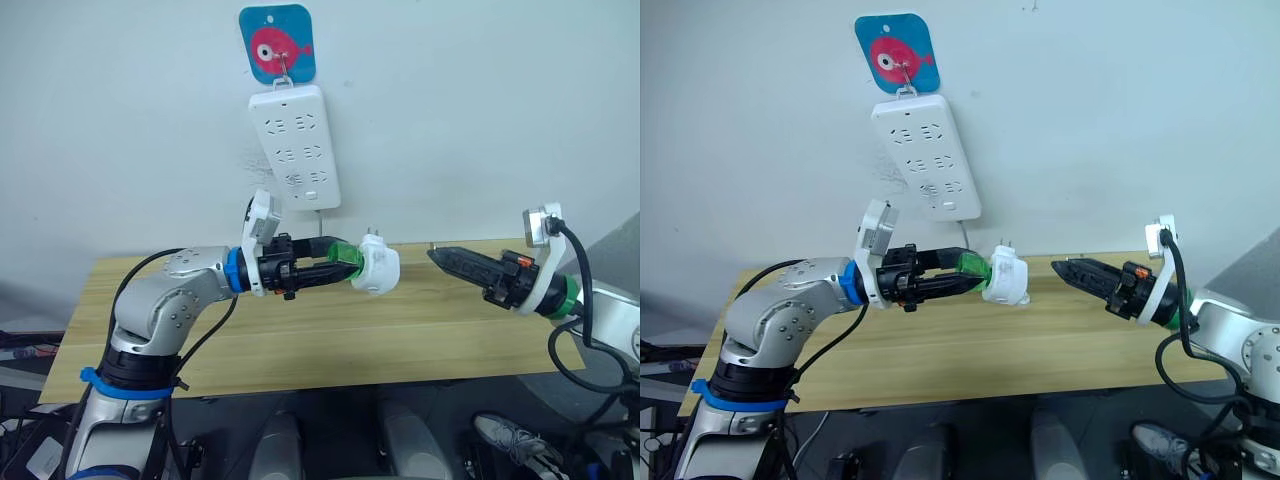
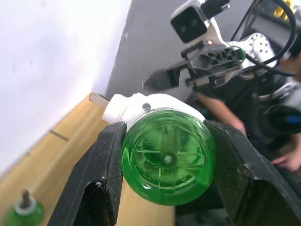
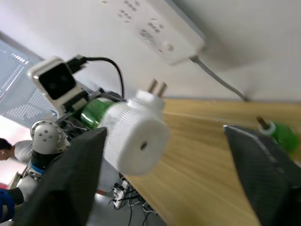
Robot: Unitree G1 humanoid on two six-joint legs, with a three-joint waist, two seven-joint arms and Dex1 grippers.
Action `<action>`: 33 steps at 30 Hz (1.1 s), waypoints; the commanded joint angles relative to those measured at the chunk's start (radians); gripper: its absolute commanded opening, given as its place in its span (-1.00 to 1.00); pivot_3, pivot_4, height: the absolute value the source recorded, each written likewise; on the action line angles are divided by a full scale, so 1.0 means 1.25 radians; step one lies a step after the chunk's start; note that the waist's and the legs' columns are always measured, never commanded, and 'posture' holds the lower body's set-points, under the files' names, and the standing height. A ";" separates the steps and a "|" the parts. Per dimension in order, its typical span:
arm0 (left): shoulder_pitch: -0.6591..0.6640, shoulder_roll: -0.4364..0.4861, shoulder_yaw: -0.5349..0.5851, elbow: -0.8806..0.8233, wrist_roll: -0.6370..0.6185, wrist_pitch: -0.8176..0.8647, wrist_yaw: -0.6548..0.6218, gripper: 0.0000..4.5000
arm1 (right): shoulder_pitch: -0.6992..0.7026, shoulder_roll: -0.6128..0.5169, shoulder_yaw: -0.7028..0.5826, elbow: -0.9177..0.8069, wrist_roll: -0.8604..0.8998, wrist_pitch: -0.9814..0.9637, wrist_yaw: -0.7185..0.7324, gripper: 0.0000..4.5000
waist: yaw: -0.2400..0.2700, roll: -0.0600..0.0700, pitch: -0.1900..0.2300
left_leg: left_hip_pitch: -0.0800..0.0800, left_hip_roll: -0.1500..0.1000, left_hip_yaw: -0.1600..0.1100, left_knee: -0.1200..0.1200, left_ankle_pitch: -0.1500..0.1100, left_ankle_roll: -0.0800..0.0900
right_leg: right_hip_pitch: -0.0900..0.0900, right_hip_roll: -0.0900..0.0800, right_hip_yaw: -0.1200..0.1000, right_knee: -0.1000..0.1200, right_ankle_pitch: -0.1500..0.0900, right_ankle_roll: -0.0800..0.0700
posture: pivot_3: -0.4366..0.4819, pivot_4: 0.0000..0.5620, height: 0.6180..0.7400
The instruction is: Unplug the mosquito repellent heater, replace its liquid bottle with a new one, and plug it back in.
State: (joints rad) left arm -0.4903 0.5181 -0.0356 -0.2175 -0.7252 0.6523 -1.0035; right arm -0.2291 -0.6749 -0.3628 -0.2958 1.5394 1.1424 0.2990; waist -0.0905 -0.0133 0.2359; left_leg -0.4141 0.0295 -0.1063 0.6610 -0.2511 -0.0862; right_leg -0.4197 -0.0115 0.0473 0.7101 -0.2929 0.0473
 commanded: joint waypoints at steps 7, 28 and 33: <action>-0.035 -0.034 0.010 -0.011 -0.026 -0.012 -0.003 0.02 | 0.067 0.009 0.108 -0.003 0.346 -0.064 -0.206 1.00 | -0.001 0.000 0.000 | -0.001 0.000 0.000 0.000 0.000 0.000 | 0.000 0.000 0.000 0.000 0.000 0.000 | -0.39 -0.29 0.75; -0.057 -0.024 0.047 -0.027 -0.162 0.145 0.016 0.02 | -0.036 0.214 0.132 -0.013 0.346 -0.100 -0.223 1.00 | 0.000 0.000 0.000 | 0.000 0.000 -0.001 0.000 0.000 0.000 | 0.000 0.001 -0.001 0.000 0.000 0.000 | -0.35 -0.32 0.75; -0.049 -0.010 0.042 -0.026 -0.150 0.140 -0.007 0.02 | -0.044 0.219 0.130 -0.011 0.346 -0.090 -0.218 0.74 | 0.000 0.000 0.000 | 0.000 0.000 -0.001 0.000 0.000 0.000 | 0.000 0.001 -0.001 0.000 0.000 0.000 | -0.35 -0.32 0.75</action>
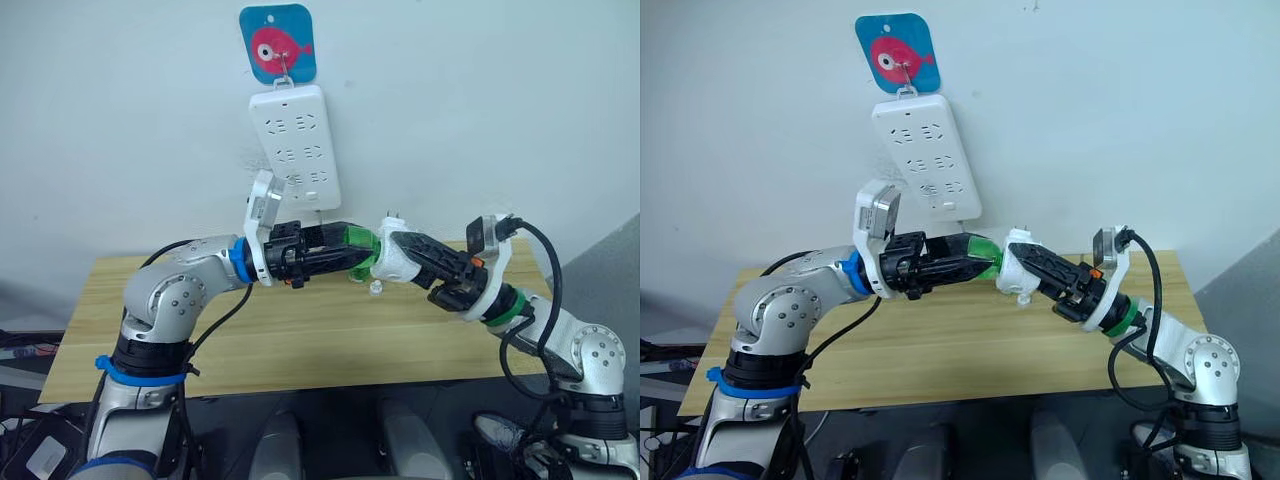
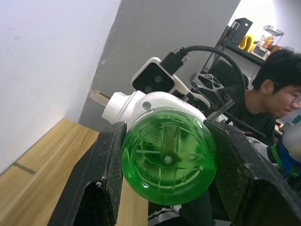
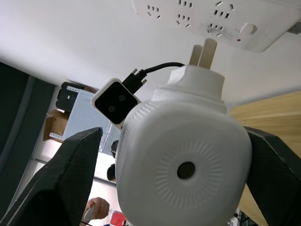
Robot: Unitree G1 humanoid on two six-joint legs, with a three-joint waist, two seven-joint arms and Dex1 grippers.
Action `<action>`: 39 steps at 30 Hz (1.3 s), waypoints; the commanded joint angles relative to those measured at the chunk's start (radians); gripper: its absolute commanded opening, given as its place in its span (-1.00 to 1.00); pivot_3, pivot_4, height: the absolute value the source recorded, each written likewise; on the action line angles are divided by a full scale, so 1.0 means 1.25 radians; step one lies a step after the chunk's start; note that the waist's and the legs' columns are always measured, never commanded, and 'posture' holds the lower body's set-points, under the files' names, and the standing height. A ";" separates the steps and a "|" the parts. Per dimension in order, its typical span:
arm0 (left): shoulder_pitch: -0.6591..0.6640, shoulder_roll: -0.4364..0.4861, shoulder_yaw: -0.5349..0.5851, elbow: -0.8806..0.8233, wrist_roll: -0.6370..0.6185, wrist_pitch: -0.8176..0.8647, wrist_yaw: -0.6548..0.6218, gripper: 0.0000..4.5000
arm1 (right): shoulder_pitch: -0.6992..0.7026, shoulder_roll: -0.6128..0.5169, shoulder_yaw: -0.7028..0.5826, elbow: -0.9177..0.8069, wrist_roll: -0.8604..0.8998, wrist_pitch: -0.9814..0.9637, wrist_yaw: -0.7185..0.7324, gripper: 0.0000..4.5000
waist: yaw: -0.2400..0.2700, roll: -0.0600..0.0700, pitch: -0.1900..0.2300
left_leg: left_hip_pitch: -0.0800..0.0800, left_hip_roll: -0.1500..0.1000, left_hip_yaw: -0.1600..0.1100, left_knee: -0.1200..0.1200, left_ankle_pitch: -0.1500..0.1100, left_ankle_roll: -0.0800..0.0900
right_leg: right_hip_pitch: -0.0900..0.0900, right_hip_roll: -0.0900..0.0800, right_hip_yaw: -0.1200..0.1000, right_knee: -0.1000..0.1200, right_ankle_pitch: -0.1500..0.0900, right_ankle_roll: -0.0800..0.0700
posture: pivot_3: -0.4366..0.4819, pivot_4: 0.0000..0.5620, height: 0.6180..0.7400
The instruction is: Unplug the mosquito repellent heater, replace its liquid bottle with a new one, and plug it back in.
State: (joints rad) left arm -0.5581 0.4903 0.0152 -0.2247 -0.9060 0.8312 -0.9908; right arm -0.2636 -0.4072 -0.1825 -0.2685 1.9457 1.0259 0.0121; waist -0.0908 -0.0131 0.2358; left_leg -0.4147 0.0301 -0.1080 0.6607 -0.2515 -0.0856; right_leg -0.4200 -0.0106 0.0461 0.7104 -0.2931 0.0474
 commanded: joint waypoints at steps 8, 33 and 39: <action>0.024 0.015 -0.031 -0.020 0.067 -0.073 -0.030 0.02 | -0.018 0.007 -0.012 -0.038 0.021 0.004 0.008 0.39 | 0.001 0.000 0.000 | 0.000 0.000 0.000 0.000 0.000 0.000 | 0.000 0.000 0.000 0.000 0.000 0.000 | -0.35 -0.32 0.75; 0.004 0.085 -0.112 -0.043 0.294 -0.268 -0.113 1.00 | -0.010 -0.086 -0.013 -0.003 0.021 0.022 -0.008 0.39 | 0.001 0.000 0.000 | 0.000 0.000 0.000 0.000 0.000 0.000 | 0.000 0.000 0.000 0.000 0.000 0.000 | -0.34 -0.32 0.75; 0.017 0.064 -0.110 -0.072 0.280 -0.227 -0.084 1.00 | -0.013 -0.089 -0.009 -0.003 0.021 0.019 -0.013 0.39 | 0.001 0.000 0.000 | 0.000 0.000 0.000 0.000 0.000 0.000 | 0.000 0.000 0.000 0.000 0.000 0.000 | -0.34 -0.33 0.75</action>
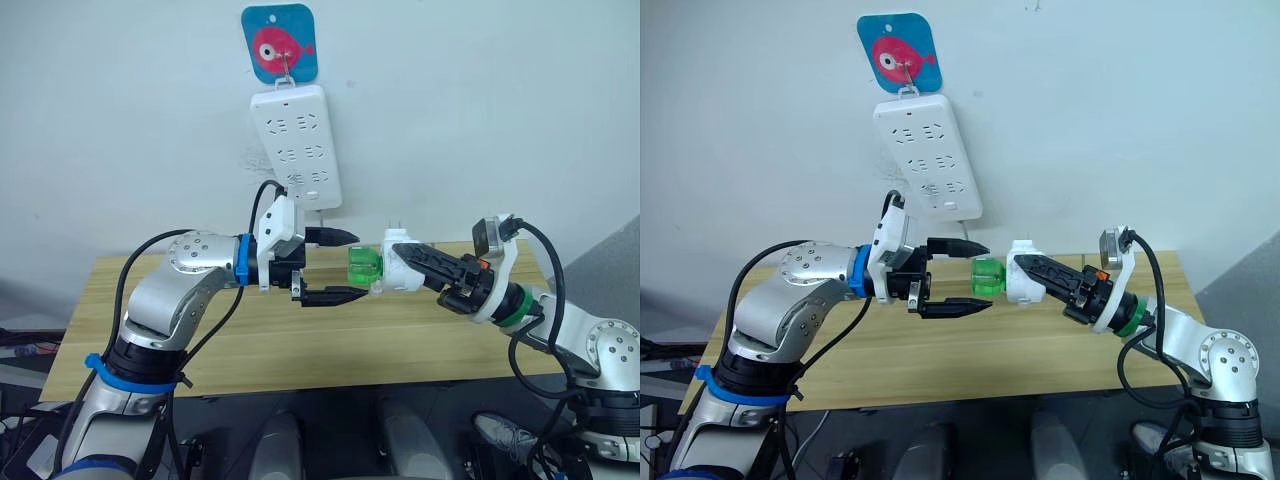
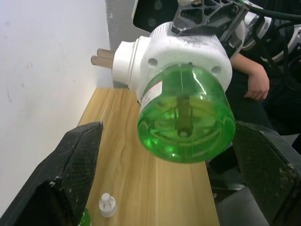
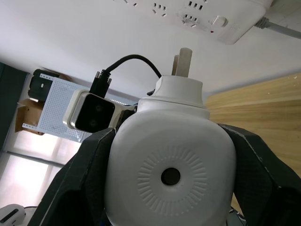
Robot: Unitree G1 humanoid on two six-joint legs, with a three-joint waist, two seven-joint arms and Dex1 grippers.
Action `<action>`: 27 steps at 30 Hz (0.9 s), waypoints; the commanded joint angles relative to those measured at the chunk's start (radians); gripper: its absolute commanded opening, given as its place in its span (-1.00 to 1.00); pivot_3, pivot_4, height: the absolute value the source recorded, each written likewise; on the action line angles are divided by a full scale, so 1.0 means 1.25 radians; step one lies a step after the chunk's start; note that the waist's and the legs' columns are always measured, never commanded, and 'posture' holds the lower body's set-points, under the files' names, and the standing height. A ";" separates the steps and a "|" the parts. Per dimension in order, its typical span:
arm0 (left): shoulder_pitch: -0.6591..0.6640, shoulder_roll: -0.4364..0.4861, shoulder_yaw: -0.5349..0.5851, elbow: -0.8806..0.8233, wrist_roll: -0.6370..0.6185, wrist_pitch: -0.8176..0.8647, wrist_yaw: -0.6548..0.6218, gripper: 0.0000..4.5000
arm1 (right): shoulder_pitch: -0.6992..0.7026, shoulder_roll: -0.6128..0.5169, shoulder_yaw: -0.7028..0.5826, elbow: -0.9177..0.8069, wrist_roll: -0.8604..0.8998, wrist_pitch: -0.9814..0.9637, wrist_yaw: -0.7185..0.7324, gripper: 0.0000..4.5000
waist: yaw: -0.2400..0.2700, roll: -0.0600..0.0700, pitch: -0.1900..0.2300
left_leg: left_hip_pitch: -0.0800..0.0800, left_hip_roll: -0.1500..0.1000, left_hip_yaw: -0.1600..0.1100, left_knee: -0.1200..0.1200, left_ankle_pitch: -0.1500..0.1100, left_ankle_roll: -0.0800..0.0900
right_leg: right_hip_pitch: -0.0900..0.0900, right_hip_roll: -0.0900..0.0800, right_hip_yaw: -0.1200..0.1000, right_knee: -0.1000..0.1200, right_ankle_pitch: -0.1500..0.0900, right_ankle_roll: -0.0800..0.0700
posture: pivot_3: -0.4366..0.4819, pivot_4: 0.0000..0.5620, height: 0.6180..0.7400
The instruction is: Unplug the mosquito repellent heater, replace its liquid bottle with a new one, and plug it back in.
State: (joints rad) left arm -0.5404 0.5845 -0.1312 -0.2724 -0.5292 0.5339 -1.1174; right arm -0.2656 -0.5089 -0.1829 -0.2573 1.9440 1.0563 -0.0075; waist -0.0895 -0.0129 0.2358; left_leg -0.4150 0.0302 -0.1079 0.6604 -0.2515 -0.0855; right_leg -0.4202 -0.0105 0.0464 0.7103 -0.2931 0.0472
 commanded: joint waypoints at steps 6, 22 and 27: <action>0.001 -0.027 -0.001 -0.020 -0.009 -0.002 0.025 1.00 | -0.013 -0.008 -0.004 -0.014 0.023 -0.006 -0.002 0.39 | 0.000 0.000 0.000 | 0.000 0.000 0.000 0.000 0.000 0.000 | 0.000 0.000 0.000 0.000 0.000 0.000 | -0.35 -0.34 0.75; -0.010 -0.051 -0.024 0.001 0.025 -0.039 0.028 0.02 | -0.010 -0.028 0.016 -0.035 0.023 -0.002 0.004 0.39 | 0.000 0.000 0.000 | 0.000 0.000 0.000 0.000 0.000 0.000 | 0.000 0.000 0.000 0.000 0.000 0.000 | -0.35 -0.32 0.75; 0.000 -0.048 -0.018 0.009 0.023 -0.065 0.002 0.02 | -0.004 -0.046 0.003 -0.033 0.023 -0.009 -0.003 0.54 | 0.000 0.000 0.000 | 0.000 0.000 0.000 0.000 0.000 0.000 | 0.000 0.000 0.000 0.000 0.000 0.000 | -0.36 -0.31 0.75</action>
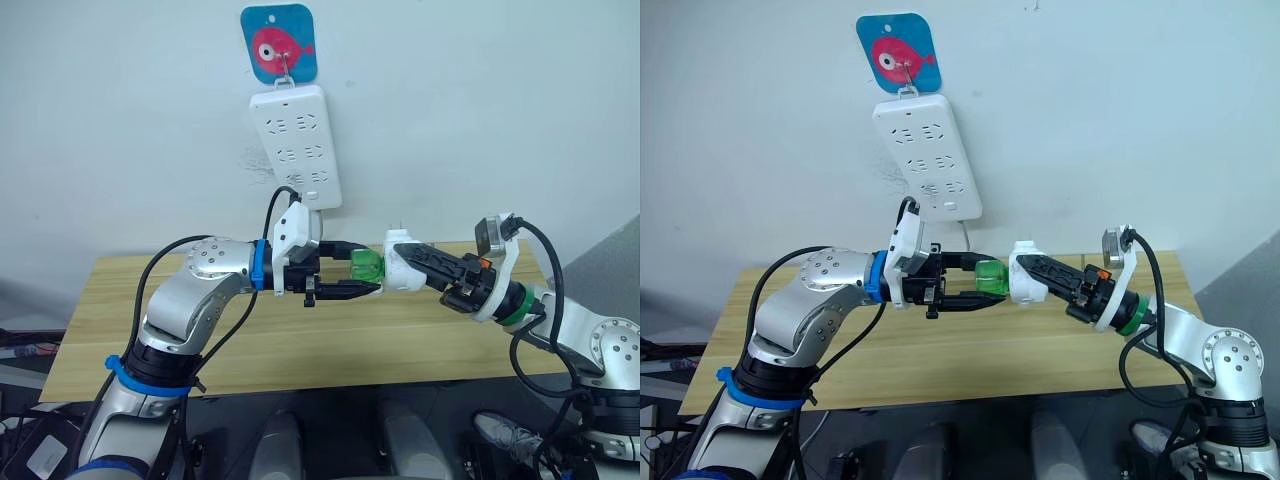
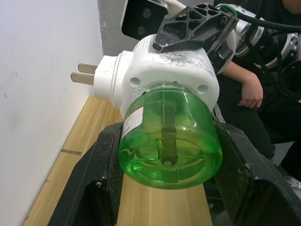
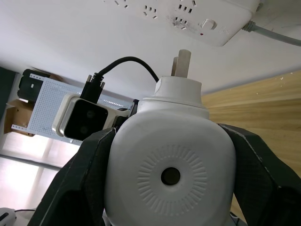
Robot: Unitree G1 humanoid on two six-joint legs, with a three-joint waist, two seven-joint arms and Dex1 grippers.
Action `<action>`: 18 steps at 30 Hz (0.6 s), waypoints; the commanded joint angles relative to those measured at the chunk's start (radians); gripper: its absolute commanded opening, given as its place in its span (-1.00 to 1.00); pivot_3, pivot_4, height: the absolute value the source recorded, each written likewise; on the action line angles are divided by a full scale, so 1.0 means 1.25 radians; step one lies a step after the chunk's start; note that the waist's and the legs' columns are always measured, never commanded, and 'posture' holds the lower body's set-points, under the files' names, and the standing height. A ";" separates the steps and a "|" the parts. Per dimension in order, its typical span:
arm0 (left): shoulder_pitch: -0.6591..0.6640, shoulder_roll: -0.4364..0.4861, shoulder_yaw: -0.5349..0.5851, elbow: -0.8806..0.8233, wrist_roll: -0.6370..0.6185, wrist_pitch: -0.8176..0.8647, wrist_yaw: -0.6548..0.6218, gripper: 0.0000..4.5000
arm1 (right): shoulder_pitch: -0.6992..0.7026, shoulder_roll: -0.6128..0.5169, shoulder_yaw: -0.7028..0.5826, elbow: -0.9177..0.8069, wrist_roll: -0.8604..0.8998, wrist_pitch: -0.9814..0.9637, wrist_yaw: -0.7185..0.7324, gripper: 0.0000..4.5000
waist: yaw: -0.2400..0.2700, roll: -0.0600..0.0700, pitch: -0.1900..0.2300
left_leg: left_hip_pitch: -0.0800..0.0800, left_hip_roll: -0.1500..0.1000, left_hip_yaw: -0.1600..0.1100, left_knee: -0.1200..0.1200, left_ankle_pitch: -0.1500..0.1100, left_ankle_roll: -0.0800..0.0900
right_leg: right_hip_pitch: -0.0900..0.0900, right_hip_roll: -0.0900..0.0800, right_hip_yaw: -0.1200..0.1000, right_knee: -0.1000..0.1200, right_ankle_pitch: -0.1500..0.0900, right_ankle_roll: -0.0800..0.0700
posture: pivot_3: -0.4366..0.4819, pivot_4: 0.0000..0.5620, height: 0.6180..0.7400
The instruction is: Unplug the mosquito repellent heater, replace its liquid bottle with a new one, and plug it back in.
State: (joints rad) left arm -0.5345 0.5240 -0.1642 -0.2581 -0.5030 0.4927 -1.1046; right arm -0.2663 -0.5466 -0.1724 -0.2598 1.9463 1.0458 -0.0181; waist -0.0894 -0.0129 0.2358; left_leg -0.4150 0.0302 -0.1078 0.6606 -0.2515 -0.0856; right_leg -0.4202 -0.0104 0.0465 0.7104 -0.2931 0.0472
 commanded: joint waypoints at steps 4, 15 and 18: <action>0.015 0.020 0.002 0.018 0.019 -0.083 -0.053 0.02 | 0.024 -0.100 -0.039 -0.019 0.011 0.004 0.007 1.00 | 0.000 0.000 0.000 | 0.000 0.000 0.000 0.000 0.000 0.000 | 0.000 0.000 0.000 0.000 0.000 0.000 | -0.37 -0.30 0.75; 0.059 0.020 0.001 0.033 0.005 -0.115 -0.113 0.02 | -0.021 -0.317 -0.121 -0.023 -0.203 0.015 0.268 0.41 | -0.009 0.001 0.001 | 0.000 0.000 0.002 0.000 0.000 0.000 | 0.000 0.000 0.001 -0.001 0.000 0.000 | -0.45 -0.26 0.75; 0.052 0.015 -0.007 0.039 0.011 -0.125 -0.131 0.02 | -0.116 -0.318 -0.073 -0.018 -0.190 0.036 0.299 -0.06 | -0.013 0.001 0.001 | 0.001 0.001 0.001 0.000 0.000 0.000 | 0.000 0.001 0.000 0.000 0.000 0.000 | -0.46 -0.25 0.75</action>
State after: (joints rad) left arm -0.4571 0.5460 -0.1703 -0.1910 -0.4709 0.3610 -1.2510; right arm -0.3762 -0.9450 -0.2849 -0.2621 1.6753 1.0755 0.3248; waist -0.1059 -0.0114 0.2369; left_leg -0.4139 0.0315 -0.1073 0.6605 -0.2515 -0.0855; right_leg -0.4197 -0.0086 0.0470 0.7099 -0.2932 0.0472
